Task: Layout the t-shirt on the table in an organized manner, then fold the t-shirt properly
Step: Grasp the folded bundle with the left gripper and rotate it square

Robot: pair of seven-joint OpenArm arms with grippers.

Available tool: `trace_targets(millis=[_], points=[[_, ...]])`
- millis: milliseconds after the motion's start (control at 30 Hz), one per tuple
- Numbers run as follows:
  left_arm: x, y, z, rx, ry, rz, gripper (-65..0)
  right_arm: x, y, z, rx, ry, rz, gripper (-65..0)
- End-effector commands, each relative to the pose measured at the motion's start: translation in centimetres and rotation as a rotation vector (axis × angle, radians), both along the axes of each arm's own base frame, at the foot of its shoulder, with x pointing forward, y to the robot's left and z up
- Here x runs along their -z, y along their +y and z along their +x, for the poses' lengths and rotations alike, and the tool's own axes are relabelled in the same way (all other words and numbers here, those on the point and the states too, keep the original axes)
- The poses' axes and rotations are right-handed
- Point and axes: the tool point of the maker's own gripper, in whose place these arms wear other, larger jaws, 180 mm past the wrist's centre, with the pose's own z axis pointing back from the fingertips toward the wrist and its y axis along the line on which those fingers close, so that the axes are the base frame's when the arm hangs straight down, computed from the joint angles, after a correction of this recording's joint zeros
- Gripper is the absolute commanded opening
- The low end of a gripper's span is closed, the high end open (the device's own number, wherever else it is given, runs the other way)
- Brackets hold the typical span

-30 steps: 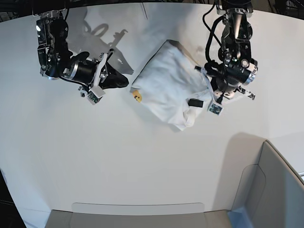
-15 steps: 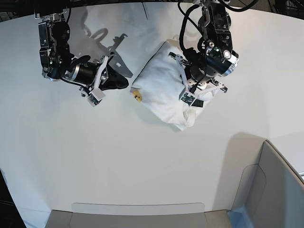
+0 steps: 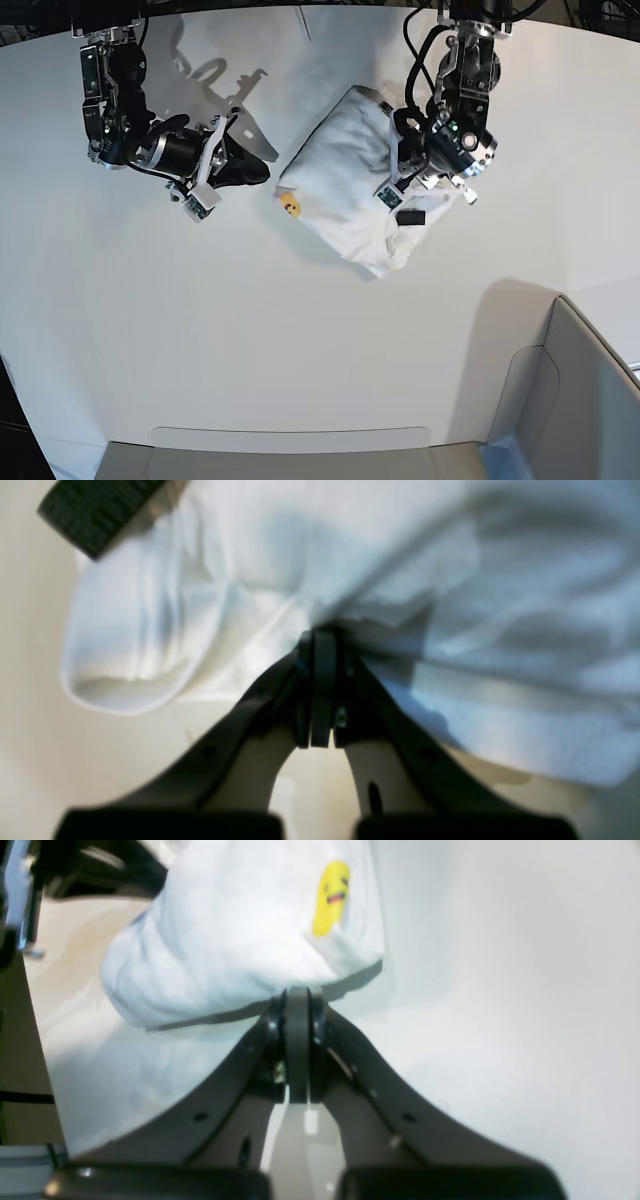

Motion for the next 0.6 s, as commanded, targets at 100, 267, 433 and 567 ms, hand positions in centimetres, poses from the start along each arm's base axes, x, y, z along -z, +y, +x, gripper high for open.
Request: trace_targets(millis=[100,267,433,567], points=[[-0.4,-0.5,1.9,0.005,-0.035,-0.027,-65.0,-1.3,0.3,0.5,-0.006,-0.037,0.033,-65.0],[-0.3,-0.5,4.9,0.000,-0.050,-0.040,-65.0,-0.9,0.4,0.0,-0.008,-0.022,0.033,-65.0],[-1.0,-0.6,8.4,0.001,-0.088,-0.056,-65.0,-0.4,0.4,-0.8,-0.010,-0.005,0.032,-65.0],[-3.5,-0.5,11.0,0.000,-0.154,-0.052,-65.0,-0.2,0.3,-1.2,-0.012,0.004,0.028,-65.0]])
